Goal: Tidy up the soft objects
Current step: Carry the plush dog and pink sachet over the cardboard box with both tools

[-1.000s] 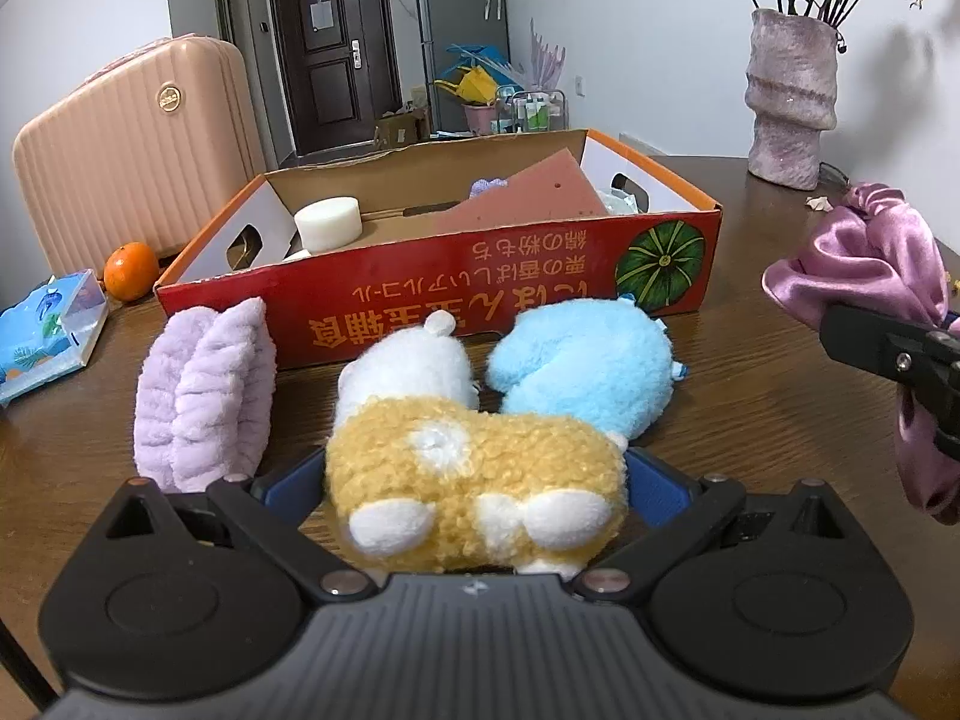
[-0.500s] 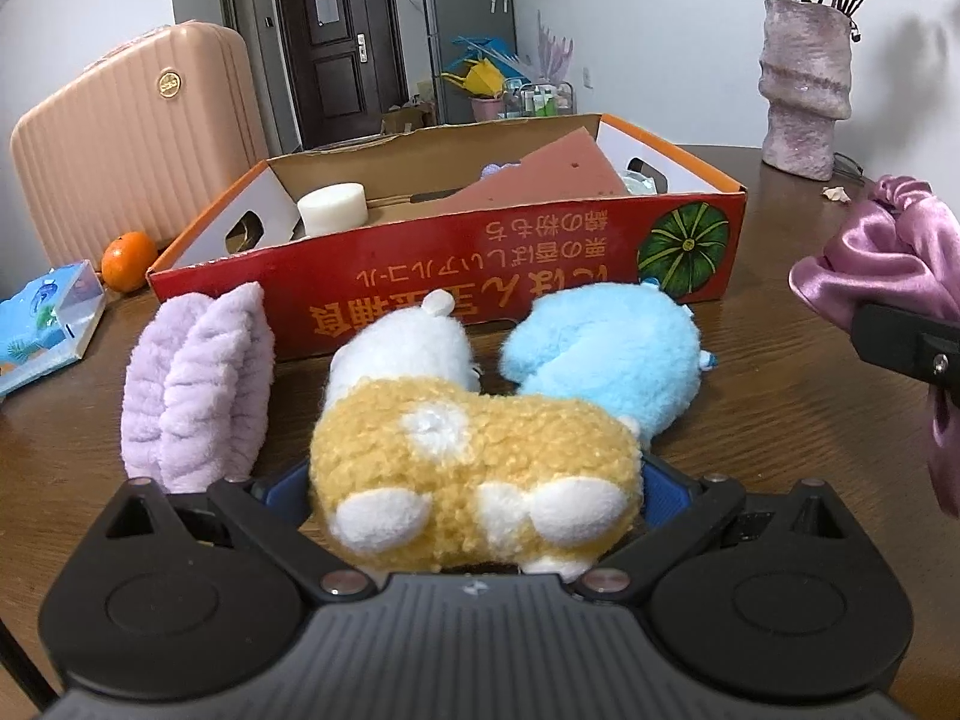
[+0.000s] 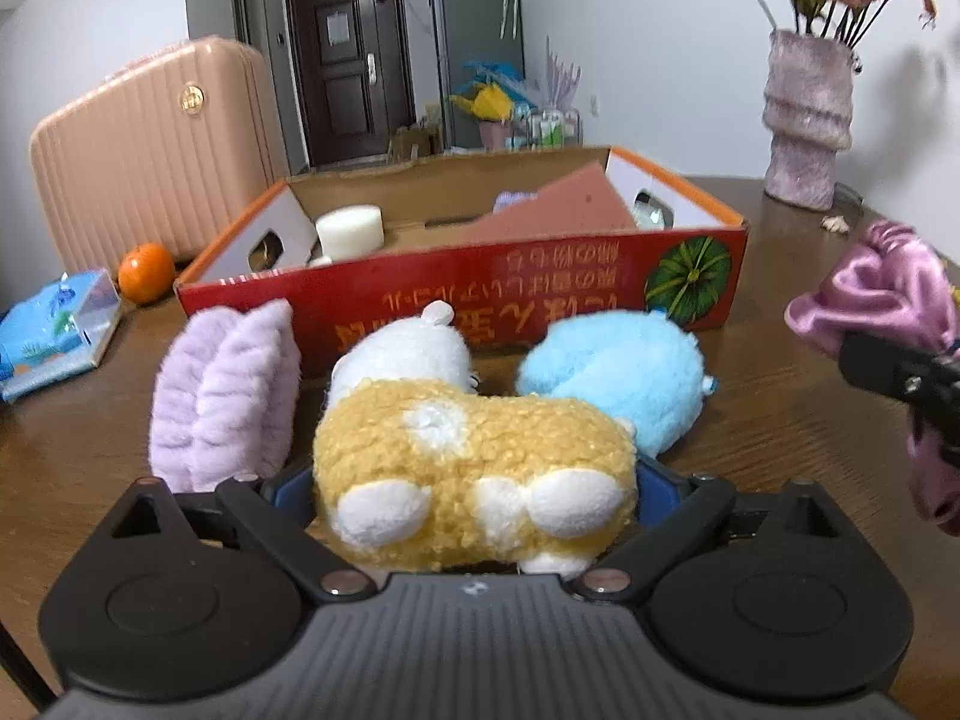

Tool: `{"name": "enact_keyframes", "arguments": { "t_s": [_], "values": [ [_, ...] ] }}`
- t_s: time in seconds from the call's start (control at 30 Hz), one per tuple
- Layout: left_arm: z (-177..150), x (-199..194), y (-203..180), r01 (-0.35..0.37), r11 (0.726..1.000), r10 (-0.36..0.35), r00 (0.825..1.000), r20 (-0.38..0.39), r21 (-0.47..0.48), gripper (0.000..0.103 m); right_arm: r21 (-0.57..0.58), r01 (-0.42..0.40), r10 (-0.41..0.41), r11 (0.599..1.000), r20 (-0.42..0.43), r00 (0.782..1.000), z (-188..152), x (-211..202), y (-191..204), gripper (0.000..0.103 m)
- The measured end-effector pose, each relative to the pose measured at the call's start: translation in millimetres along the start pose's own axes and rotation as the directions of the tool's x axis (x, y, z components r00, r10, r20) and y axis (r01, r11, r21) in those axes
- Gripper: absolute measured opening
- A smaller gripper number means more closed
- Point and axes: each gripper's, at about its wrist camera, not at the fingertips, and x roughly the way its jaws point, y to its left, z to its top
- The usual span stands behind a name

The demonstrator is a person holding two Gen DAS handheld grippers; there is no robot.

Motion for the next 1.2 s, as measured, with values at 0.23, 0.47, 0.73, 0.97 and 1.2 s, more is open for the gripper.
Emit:
{"name": "enact_keyframes", "arguments": {
  "t_s": [0.23, 0.47, 0.73, 0.97, 1.2],
  "values": [
    [-2, -25, 2, -0.008, 1.000, 0.008, 0.998, 0.069, 0.005, 0.098, 0.006, -0.003, 0.003, 1.000, 0.011, 1.000, -2, -2, 2, 0.038],
    [-2, -46, 16, -0.015, 0.999, 0.019, 0.993, 0.120, -0.031, 0.098, 0.009, -0.012, 0.012, 1.000, 0.020, 1.000, -4, -6, 9, 0.038],
    [-4, -63, 30, -0.013, 0.998, 0.023, 0.987, 0.157, -0.067, 0.098, 0.006, -0.031, 0.030, 1.000, 0.028, 0.999, -6, -9, 21, 0.038],
    [-4, -72, 40, -0.006, 0.996, 0.022, 0.984, 0.179, -0.090, 0.098, 0.003, -0.039, 0.038, 0.999, 0.033, 0.999, -7, -9, 34, 0.038],
    [-3, -75, 49, -0.009, 0.995, 0.027, 0.982, 0.186, -0.102, 0.098, -0.005, -0.047, 0.047, 0.999, 0.044, 0.998, -7, -10, 47, 0.038]
  ]
}}
